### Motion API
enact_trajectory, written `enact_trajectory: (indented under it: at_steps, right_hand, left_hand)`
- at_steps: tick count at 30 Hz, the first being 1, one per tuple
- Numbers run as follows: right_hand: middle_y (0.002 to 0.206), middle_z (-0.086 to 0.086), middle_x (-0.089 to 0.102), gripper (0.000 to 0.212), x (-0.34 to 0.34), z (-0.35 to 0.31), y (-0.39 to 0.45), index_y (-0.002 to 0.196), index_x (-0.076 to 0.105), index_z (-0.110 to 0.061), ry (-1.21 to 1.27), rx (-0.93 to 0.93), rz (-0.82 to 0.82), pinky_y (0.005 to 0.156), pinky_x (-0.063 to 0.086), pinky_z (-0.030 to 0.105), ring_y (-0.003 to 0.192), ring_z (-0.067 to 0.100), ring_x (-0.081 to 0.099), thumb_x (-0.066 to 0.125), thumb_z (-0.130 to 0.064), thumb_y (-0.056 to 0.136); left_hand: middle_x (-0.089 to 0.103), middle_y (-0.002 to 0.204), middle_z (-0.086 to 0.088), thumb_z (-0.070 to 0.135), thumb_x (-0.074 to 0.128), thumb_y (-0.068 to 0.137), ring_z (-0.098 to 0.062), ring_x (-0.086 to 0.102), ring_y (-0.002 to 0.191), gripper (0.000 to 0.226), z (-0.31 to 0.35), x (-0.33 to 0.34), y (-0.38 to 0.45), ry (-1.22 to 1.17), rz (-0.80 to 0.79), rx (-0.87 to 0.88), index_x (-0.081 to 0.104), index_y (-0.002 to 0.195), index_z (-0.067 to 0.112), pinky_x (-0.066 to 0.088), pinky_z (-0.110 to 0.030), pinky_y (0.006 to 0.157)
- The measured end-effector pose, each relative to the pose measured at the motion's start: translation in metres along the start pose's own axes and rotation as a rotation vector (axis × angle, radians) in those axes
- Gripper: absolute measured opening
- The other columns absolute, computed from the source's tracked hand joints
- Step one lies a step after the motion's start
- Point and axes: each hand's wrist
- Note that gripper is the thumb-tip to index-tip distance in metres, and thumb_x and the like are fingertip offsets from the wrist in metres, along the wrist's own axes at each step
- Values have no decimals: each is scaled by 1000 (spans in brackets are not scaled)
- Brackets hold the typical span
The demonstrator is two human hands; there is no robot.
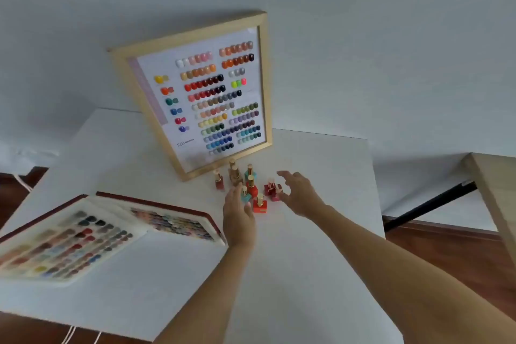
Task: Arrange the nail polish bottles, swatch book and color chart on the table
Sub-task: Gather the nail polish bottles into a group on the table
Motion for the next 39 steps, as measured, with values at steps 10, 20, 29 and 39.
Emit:
enact_trajectory:
  at_steps: [10,20,29,39]
  right_hand:
    - [114,9,54,40,16,-6,31,132,46,-26,-136,-9,-20,74,49,30,95,26,59,51,-20,93]
    - [98,9,57,25,20,-2,36,113,57,-14,-215,-68,-28,72,57,34,77,23,60,59,-8,88]
    - [99,12,62,21,7,15,13,112,61,-7,-118,-36,32,74,57,30,79,23,64,55,-12,92]
    - [93,12,62,16,-21,72,-45,103,65,-7,-1,81,161,66,47,26,75,22,55,56,-12,91]
  left_hand:
    - [54,130,-8,9,56,91,-20,61,112,43,4,5,18,100,-19,3,50,132,19,57,-30,87]
    - [61,114,-9,9,56,90,-17,63,102,23,3,10,30,81,-13,5,62,112,9,54,-24,88]
    - [66,105,-13,4,57,89,-21,65,97,19,-6,3,29,65,-47,-4,65,106,7,55,-25,82]
    - [69,105,-21,-4,60,85,-30,68,98,22,0,-6,-7,32,-84,26,67,107,-2,58,-37,83]
Point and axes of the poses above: each hand's wrist, its own y-axis towards the middle knuckle, its own x-axis out of the palm, z = x × y
